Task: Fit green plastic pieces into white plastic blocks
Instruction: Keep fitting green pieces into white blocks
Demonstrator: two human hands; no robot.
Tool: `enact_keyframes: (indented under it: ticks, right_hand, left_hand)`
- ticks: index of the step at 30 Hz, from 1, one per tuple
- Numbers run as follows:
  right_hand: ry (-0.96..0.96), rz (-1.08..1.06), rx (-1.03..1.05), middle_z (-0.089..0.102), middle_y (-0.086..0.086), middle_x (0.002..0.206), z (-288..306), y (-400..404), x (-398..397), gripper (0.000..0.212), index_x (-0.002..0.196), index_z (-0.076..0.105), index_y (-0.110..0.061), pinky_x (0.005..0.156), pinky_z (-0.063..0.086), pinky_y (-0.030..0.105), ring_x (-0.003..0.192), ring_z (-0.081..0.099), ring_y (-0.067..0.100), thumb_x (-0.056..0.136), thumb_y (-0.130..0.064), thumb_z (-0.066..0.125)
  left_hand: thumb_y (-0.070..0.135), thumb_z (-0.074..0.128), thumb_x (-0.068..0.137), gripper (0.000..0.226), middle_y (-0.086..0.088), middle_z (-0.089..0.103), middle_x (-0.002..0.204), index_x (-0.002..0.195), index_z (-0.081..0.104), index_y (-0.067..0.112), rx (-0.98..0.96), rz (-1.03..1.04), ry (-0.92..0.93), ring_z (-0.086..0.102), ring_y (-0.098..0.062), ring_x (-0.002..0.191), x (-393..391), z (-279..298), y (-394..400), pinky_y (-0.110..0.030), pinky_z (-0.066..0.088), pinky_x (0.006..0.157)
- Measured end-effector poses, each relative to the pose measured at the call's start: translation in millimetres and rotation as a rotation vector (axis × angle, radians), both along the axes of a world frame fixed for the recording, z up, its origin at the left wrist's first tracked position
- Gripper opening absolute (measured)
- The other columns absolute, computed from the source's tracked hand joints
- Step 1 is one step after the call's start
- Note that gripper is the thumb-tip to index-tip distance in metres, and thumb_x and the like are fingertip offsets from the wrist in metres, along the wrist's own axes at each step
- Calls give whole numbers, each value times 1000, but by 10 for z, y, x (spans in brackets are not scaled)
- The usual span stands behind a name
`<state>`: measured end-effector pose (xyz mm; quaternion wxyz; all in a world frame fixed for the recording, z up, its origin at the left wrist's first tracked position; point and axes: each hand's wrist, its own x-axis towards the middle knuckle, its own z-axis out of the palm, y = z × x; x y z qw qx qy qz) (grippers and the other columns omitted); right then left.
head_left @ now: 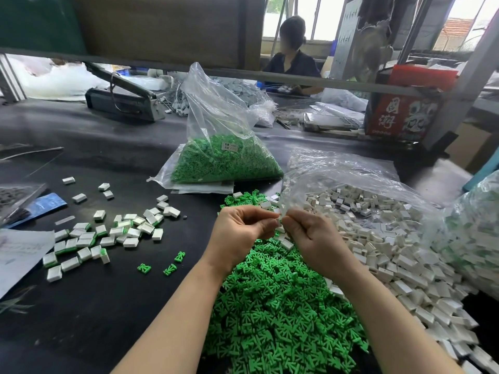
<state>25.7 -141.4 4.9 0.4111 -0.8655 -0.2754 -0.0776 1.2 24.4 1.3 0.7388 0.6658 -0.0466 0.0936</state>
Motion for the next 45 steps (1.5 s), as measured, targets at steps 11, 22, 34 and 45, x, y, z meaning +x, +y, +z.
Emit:
enact_keyframes:
  ticks: [11, 22, 34, 45]
  right_hand:
    - [-6, 43, -52, 42, -9, 55, -1, -17, 7, 28, 72, 52, -13, 47, 27, 21, 48, 35, 5, 99, -21, 56]
    - [107, 87, 37, 42, -13, 53, -19, -27, 29, 31, 69, 49, -21, 47, 28, 22, 50, 34, 2, 100, -21, 53]
    - [119, 78, 151, 40, -7, 57, 45, 34, -6, 33, 67, 48, -18, 51, 29, 30, 53, 35, 8, 100, -17, 52]
    - [374, 161, 281, 40, -9, 57, 21, 13, 15, 29, 77, 51, -1, 52, 30, 23, 54, 34, 8, 103, -14, 47]
  left_hand:
    - [-5, 73, 80, 12, -9, 75, 78, 89, 76, 1, 83, -28, -17, 69, -11, 67, 15, -31, 62, -18, 54, 65]
    - [-6, 73, 80, 11, -9, 74, 77, 90, 75, -1, 100, -41, -56, 68, -11, 67, -2, -25, 56, -19, 54, 66]
    - [12, 56, 97, 16, -8, 67, 72, 86, 64, 5, 53, -172, 47, 60, -14, 62, 0, -30, 18, -22, 50, 61]
    - [13, 34, 106, 38, 6, 31, 61, 68, 38, 19, 86, -356, 75, 30, -3, 52, -63, 28, -32, -10, 33, 51]
